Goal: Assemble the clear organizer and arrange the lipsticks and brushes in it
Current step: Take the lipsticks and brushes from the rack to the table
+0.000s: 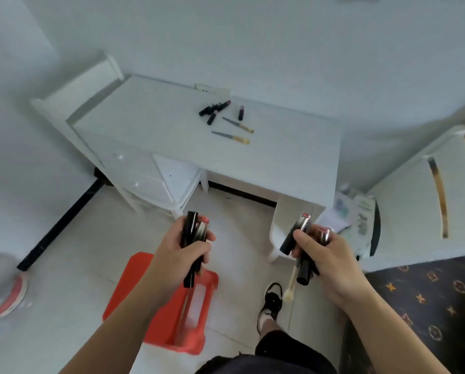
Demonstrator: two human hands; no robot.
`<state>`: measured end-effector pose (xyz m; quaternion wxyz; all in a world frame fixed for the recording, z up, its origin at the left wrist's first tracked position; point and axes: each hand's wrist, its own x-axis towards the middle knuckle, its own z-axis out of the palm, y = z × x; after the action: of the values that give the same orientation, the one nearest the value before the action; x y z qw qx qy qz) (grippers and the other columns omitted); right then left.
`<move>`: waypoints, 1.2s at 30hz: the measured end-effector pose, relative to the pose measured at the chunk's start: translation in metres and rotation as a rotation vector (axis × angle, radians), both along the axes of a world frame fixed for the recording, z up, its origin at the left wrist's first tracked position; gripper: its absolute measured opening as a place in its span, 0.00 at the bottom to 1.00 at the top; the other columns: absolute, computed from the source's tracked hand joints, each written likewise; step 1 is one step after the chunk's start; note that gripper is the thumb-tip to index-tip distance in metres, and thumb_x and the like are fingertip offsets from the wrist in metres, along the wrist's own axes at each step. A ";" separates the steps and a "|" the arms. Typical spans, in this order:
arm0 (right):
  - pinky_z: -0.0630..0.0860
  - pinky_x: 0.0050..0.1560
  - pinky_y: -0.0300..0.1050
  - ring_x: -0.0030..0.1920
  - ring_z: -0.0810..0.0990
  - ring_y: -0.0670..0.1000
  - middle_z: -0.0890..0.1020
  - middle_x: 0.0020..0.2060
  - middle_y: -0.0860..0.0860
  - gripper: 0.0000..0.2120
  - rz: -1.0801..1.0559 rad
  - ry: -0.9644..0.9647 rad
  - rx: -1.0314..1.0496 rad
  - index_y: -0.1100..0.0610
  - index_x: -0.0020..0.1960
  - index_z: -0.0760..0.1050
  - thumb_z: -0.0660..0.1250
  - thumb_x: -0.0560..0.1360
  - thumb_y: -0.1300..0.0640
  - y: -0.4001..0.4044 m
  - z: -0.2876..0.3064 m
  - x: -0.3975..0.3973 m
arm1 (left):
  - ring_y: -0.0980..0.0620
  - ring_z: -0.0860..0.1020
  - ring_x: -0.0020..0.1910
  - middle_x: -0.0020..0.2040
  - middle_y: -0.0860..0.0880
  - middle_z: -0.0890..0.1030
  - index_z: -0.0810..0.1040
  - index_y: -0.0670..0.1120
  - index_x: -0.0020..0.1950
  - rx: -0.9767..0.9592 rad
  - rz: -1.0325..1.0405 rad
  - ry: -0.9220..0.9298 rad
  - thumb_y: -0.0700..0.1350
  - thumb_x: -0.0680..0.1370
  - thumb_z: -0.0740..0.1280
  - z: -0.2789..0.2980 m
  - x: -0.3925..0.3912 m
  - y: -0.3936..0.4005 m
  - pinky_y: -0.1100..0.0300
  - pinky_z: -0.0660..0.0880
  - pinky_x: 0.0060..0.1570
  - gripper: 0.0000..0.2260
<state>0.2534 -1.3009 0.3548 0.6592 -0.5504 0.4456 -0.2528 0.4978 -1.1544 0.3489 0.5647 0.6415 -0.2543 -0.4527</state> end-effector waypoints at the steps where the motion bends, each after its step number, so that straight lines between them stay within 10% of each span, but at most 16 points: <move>1: 0.71 0.26 0.39 0.28 0.75 0.49 0.82 0.33 0.56 0.09 0.009 0.003 -0.004 0.54 0.40 0.82 0.70 0.78 0.53 -0.023 -0.002 0.008 | 0.50 0.77 0.34 0.48 0.47 0.83 0.78 0.52 0.56 0.000 0.004 -0.016 0.38 0.68 0.69 0.000 0.005 -0.020 0.54 0.75 0.31 0.19; 7: 0.70 0.26 0.42 0.27 0.72 0.53 0.83 0.34 0.56 0.13 0.091 0.088 -0.005 0.52 0.43 0.83 0.72 0.68 0.43 -0.156 0.004 0.053 | 0.51 0.77 0.34 0.45 0.50 0.82 0.78 0.56 0.55 0.022 0.074 -0.076 0.39 0.70 0.69 0.005 0.036 -0.131 0.56 0.75 0.31 0.17; 17: 0.72 0.26 0.40 0.24 0.74 0.47 0.85 0.33 0.54 0.03 0.262 0.334 -0.104 0.52 0.48 0.81 0.71 0.75 0.54 -0.298 -0.020 0.151 | 0.53 0.78 0.33 0.47 0.50 0.83 0.78 0.59 0.55 0.154 0.045 -0.181 0.42 0.69 0.67 -0.011 0.126 -0.263 0.54 0.77 0.32 0.18; 36: 0.67 0.28 0.40 0.29 0.75 0.46 0.78 0.31 0.47 0.10 0.232 0.777 -0.198 0.51 0.36 0.72 0.71 0.73 0.50 -0.418 -0.103 0.323 | 0.44 0.78 0.47 0.61 0.46 0.76 0.70 0.51 0.65 0.338 -0.343 -1.109 0.43 0.74 0.67 -0.112 0.257 -0.449 0.55 0.71 0.36 0.19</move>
<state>0.5759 -1.7186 0.2523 0.4100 -0.7122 0.5697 0.0079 0.7551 -1.6034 0.2371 0.1572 0.8125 -0.5352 -0.1694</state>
